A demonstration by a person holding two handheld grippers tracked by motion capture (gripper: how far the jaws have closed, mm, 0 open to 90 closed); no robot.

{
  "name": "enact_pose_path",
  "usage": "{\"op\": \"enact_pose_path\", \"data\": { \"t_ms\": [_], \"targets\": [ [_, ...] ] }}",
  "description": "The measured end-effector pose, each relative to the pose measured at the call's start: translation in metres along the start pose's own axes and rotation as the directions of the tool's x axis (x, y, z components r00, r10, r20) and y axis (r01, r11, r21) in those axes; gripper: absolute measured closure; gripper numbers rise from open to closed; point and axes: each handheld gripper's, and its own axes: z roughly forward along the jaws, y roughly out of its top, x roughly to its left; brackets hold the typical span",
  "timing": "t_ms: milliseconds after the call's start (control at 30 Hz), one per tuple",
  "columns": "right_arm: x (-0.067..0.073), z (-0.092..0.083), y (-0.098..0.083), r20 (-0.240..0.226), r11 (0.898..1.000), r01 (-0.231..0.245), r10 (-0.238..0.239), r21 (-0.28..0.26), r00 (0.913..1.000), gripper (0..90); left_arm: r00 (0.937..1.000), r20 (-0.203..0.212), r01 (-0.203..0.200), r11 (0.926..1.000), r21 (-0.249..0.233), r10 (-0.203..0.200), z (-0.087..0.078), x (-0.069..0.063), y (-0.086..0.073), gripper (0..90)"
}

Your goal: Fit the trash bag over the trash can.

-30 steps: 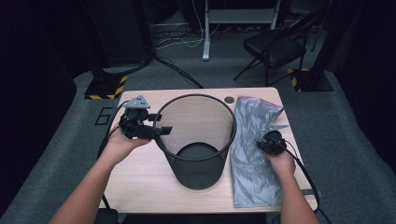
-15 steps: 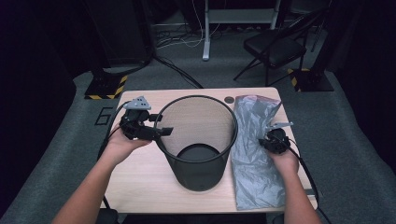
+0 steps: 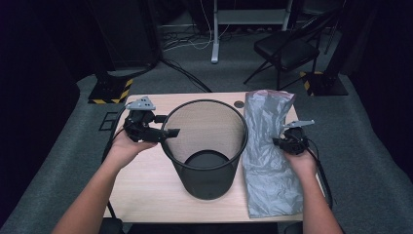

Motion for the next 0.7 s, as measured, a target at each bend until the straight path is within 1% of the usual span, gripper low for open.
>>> {"op": "enact_pose_path", "data": {
  "t_ms": [100, 133, 167, 200, 233, 267, 367, 467, 533, 700],
  "targets": [
    [0.001, -0.007, 0.006, 0.003, 1.0, 0.02, -0.02, -0.001, 0.9998, 88.4, 1.0, -0.005, 0.004, 0.9999, -0.011, -0.004, -0.003, 0.002, 0.002, 31.1],
    [0.002, -0.009, 0.007, 0.0, 1.0, 0.011, -0.011, 0.001, 0.9999, 88.4, 1.0, -0.007, 0.003, 0.9999, -0.015, -0.003, -0.004, 0.002, 0.002, 31.3],
    [0.001, -0.011, 0.008, -0.004, 1.0, 0.021, -0.021, -0.001, 0.9998, 88.4, 1.0, -0.01, 0.001, 0.9998, -0.019, -0.002, -0.005, 0.002, 0.003, 31.3],
    [0.001, -0.014, 0.01, -0.009, 1.0, 0.019, -0.019, 0.0, 0.9998, 88.4, 1.0, -0.01, 0.001, 0.9998, -0.022, -0.001, -0.007, 0.002, 0.004, 31.4],
    [0.001, -0.016, 0.011, -0.023, 1.0, 0.008, -0.008, -0.001, 0.9997, 88.4, 1.0, -0.009, -0.002, 0.9997, -0.022, 0.002, -0.008, 0.003, 0.004, 31.5],
    [0.0, -0.018, 0.012, -0.038, 1.0, 0.011, -0.011, -0.006, 0.9992, 88.4, 0.9999, -0.01, 0.0, 0.9997, -0.024, 0.0, -0.009, 0.003, 0.005, 31.5],
    [0.0, -0.027, 0.017, -0.064, 1.0, 0.003, -0.005, -0.018, 0.9979, 88.4, 1.0, -0.004, -0.004, 0.9997, -0.026, 0.004, -0.011, 0.002, 0.005, 31.8],
    [0.0, -0.037, 0.021, -0.08, 0.999, 0.021, -0.023, -0.028, 0.9965, 88.4, 0.9999, -0.006, -0.013, 0.9996, -0.025, 0.013, -0.013, 0.001, 0.006, 31.9],
    [0.001, -0.046, 0.025, -0.094, 0.999, 0.029, -0.032, -0.033, 0.9951, 88.4, 0.9999, 0.006, -0.014, 0.9996, -0.026, 0.015, -0.015, 0.0, 0.006, 32.3],
    [0.003, -0.067, 0.034, -0.142, 0.997, 0.043, -0.052, -0.064, 0.9885, 88.4, 0.9995, 0.01, -0.029, 0.9992, -0.028, 0.03, -0.02, -0.001, 0.007, 33.1]
  ]
}}
